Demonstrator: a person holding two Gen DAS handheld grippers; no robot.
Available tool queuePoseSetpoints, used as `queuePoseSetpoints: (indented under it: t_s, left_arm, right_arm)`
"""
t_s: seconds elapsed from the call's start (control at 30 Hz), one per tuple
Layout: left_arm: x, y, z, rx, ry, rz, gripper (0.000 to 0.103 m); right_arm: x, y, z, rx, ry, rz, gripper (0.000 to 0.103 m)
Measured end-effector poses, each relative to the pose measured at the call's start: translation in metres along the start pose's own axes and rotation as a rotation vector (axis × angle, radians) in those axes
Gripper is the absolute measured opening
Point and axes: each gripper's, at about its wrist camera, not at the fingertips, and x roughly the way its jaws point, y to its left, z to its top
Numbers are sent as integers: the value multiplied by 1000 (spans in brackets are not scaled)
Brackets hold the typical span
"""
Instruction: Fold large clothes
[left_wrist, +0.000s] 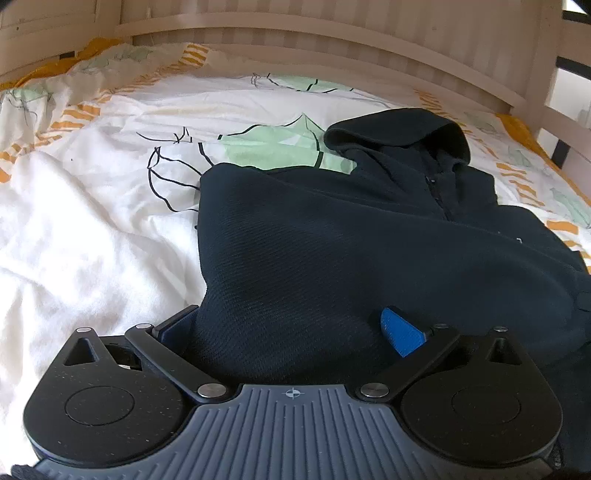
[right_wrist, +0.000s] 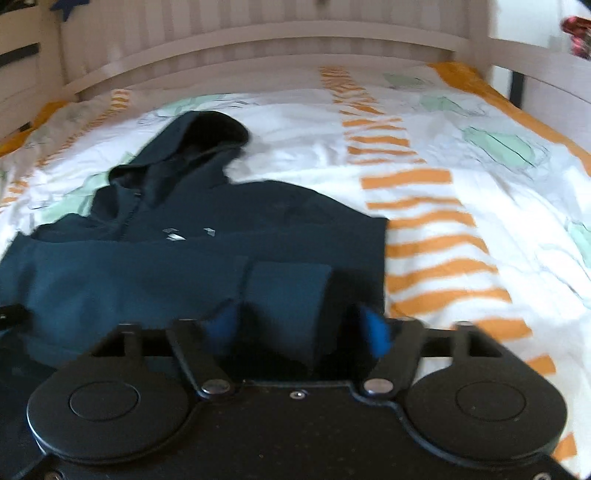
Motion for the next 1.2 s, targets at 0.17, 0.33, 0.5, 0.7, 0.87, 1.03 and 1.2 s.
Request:
queuePoseSetpoints:
  t_s: [0.17, 0.33, 0.5, 0.7, 0.87, 1.03, 1.2]
  left_arm:
    - [0, 1, -1, -1, -10, -3, 103]
    - [3, 2, 0, -3, -7, -4, 103]
    - [-5, 1, 8, 2, 10, 10, 103]
    - [-49, -11, 15, 39, -51, 7, 103]
    - [-86, -22, 9, 17, -63, -27, 103]
    - [-111, -45, -10, 88, -89, 34, 102]
    - [-125, -55, -29, 83, -69, 61, 102]
  right_arm:
    - [1, -7, -12, 62, -40, 1, 97]
    - [7, -16, -12, 108, -27, 31, 102]
    - [5, -15, -9, 108, -18, 43, 102]
    - [-32, -23, -7, 145, -58, 70, 102]
    - [-68, -16, -17, 153, -92, 95, 102]
    - [-91, 5, -33, 102, -64, 121, 102]
    - [-111, 25, -51, 65, -43, 139, 102]
